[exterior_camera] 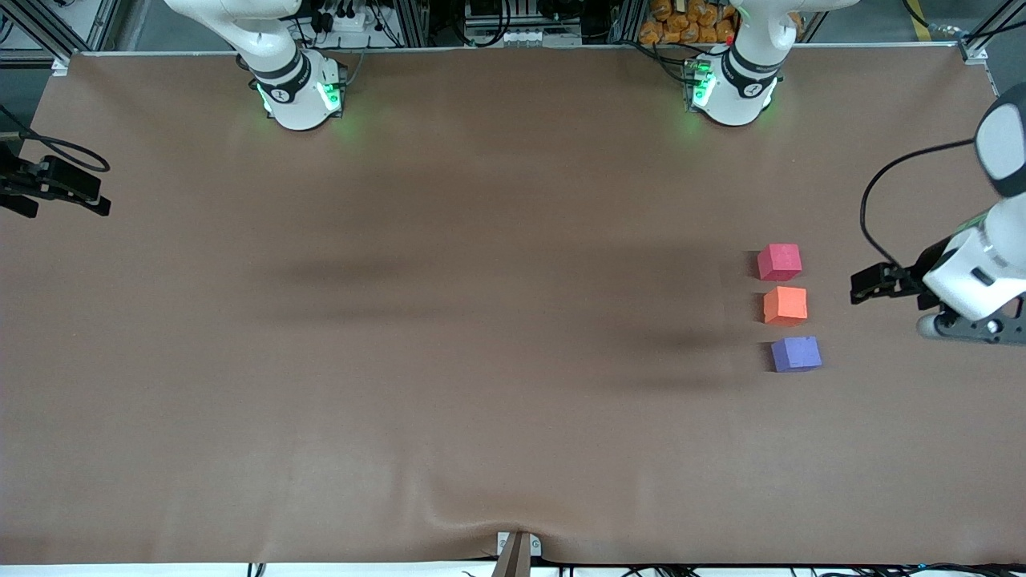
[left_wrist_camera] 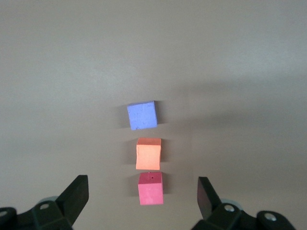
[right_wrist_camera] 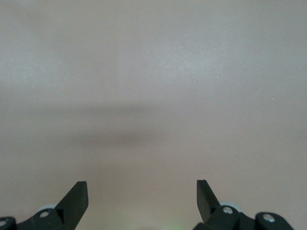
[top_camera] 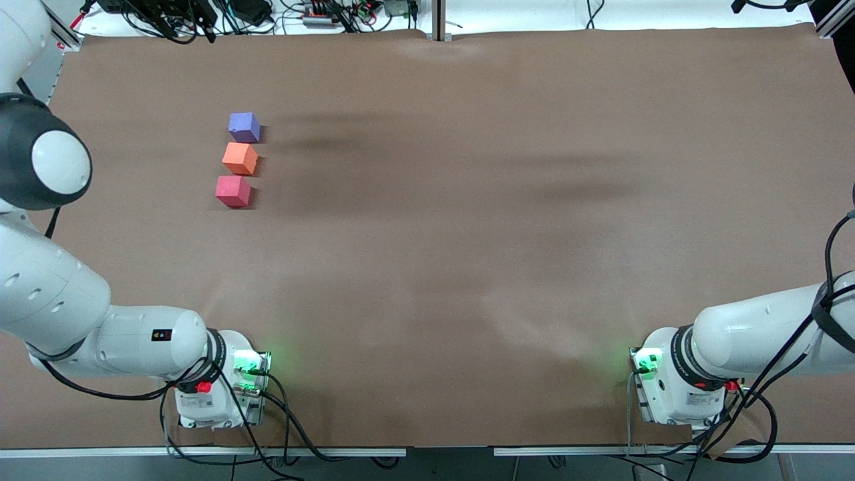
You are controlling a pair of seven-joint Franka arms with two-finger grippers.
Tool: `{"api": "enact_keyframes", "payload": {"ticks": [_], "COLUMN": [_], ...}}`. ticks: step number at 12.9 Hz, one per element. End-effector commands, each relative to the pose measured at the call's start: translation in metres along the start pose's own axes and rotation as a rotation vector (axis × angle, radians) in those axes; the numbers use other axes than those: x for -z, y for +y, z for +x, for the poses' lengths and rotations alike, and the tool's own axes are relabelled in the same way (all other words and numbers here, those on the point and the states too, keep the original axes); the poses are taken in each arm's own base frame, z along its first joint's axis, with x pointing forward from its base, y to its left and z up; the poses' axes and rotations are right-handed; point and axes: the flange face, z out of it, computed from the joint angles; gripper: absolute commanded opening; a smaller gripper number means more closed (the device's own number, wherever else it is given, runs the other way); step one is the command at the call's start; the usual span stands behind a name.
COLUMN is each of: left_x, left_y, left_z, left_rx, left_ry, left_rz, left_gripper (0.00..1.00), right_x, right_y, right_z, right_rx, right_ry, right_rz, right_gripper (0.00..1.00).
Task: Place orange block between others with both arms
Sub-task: 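Open the left gripper and lift it away from the cubes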
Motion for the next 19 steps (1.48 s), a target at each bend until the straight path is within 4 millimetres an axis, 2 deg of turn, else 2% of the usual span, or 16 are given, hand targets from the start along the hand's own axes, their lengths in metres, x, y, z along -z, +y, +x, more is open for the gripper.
{"api": "enact_keyframes", "payload": {"ticks": [1,3,6,8,10,13,19], "left_x": [0.052,0.086,0.110,0.119,0.120,0.116,0.116], "left_y": [0.010,0.024,0.031,0.030,0.028,0.009,-0.005], "left_z": [-0.032,-0.055,-0.083,-0.086,-0.084,-0.083,-0.085], "left_rx": [-0.003,0.022,0.014,0.010,0.003,0.028,0.052], "left_ry": [0.016,0.024,0.007,0.020,0.023,0.020,0.020], "left_rz": [-0.014,-0.003,-0.001,0.001,0.002,0.044,0.006], "left_gripper": [1.00,1.00,1.00,1.00,1.00,1.00,1.00], "right_x": [0.003,0.003,0.003,0.003,0.004,0.003,0.004], "right_y": [0.000,-0.001,0.000,-0.001,-0.002,-0.003,-0.004], "right_z": [-0.001,-0.001,-0.001,-0.001,-0.001,-0.001,-0.001], "right_rx": [-0.013,-0.012,-0.013,-0.013,-0.010,-0.009,-0.008], "right_ry": [-0.002,-0.003,-0.005,-0.005,-0.003,-0.006,-0.005], "right_rz": [-0.007,-0.007,-0.007,-0.007,-0.007,-0.007,-0.005], "right_gripper": [1.00,1.00,1.00,1.00,1.00,1.00,1.00]}}
